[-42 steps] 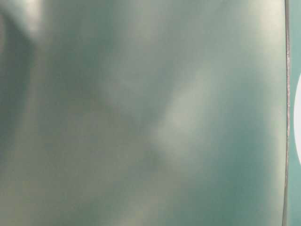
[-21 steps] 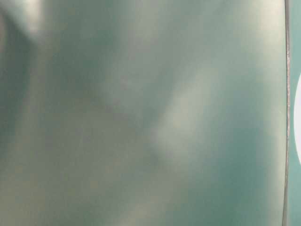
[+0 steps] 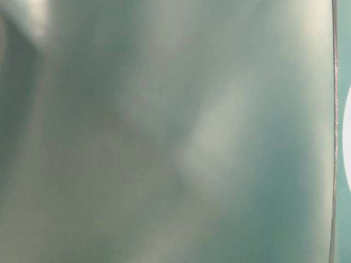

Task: Scoop the yellow hexagonal prism block from the bowl with a spoon using the right arm.
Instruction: 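Move the right gripper toward the red spoon's handle on the spoon rest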

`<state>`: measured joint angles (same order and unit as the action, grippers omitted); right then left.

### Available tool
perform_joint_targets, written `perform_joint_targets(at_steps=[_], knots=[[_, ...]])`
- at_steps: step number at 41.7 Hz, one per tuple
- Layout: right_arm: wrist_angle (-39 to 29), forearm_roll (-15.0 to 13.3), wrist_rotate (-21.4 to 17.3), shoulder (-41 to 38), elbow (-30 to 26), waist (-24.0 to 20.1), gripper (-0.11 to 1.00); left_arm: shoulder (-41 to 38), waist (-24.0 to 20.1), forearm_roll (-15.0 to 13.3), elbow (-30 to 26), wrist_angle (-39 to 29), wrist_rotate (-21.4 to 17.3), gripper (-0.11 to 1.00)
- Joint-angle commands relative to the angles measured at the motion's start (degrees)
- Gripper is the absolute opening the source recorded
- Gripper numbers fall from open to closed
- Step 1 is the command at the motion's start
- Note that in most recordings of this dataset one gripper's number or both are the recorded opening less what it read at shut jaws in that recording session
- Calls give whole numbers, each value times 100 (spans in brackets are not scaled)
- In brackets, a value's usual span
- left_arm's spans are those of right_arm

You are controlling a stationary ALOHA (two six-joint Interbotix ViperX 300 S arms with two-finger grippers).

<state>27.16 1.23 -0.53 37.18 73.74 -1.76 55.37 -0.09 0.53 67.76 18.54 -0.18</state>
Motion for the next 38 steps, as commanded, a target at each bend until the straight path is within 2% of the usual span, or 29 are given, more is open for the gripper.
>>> perform_joint_targets(at_steps=[1,12,30,38], knots=[[615,176,-9,-246,141,-123,55,-62,0,9,-114,62,-18,0],[1811,729,-18,-1090,475,-703,55,-53,-9,18,-114,26,-53,0],[3507,2294,-18,-2979,598,-2206,55,-62,0,26,-114,18,-53,0],[4166,2663,-105,-3744,554,-2698,55,-53,0,26,-114,26,-53,0]])
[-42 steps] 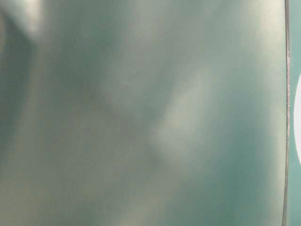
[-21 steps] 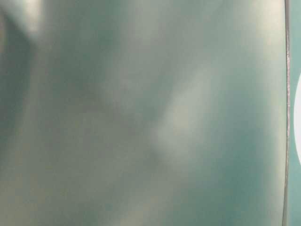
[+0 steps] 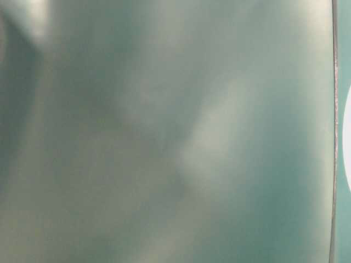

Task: Scoop the yellow hexagonal prism block from the bowl with a spoon using the right arm.
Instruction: 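Move the right gripper toward the red spoon's handle on the spoon rest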

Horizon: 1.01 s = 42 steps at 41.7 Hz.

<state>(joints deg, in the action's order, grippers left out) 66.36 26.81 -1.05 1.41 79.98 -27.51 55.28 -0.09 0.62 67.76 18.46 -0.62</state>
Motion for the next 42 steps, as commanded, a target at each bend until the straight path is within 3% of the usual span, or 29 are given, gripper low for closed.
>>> perform_joint_targets(at_steps=[1,15,42], knots=[[316,123,-105,-255,-70,-158,55,-44,0,18,-114,35,-9,0],[615,141,-369,-1011,-105,-220,55,-44,0,18,-114,53,-18,0],[360,141,-369,-1143,-149,-220,55,-53,0,35,-114,26,-18,0]])
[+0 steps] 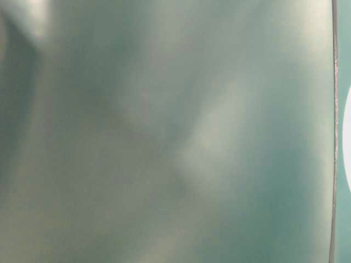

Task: Scoop the yellow hexagonal prism block from the bowl with a spoon using the right arm.
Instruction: 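Move the right gripper toward the red spoon's handle on the spoon rest, then close the right gripper on the red spoon handle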

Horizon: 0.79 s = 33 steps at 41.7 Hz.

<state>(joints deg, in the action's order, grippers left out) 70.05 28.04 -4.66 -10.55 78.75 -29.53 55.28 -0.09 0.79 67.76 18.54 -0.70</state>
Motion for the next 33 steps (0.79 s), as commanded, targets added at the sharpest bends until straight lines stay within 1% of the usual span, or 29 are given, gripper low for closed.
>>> perform_joint_targets(at_steps=[1,19,33], knots=[[-18,18,-9,44,-26,-18,55,-44,0,18,-114,26,-9,0],[-123,0,9,35,-35,-26,55,-44,0,18,-114,9,-9,0],[-132,0,193,35,-53,-26,55,-44,-9,18,-114,9,-9,0]])
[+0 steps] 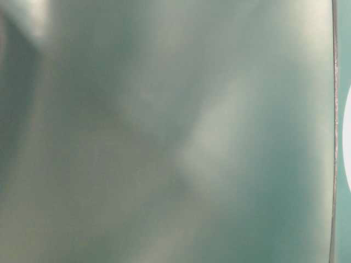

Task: Scoop the yellow hexagonal prism block from the bowl with a spoon using the right arm.
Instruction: 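Close the right gripper on the red spoon handle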

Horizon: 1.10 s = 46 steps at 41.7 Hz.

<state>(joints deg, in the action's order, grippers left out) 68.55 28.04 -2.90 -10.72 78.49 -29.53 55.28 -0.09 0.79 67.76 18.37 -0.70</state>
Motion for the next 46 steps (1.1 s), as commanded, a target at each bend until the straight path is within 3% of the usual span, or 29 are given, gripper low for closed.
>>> perform_joint_targets(at_steps=[1,17,27,35,46], knots=[[26,0,26,53,-26,-26,55,-53,0,18,-114,26,-9,0],[18,0,193,53,-70,-26,51,-44,0,18,-114,26,-9,0],[0,0,193,62,-79,-18,24,-44,0,18,-105,0,-9,0],[-97,-9,176,308,-141,-26,24,-44,-9,18,-114,0,-9,0],[-844,-9,237,1266,-211,-26,24,-44,0,18,-114,0,-9,0]])
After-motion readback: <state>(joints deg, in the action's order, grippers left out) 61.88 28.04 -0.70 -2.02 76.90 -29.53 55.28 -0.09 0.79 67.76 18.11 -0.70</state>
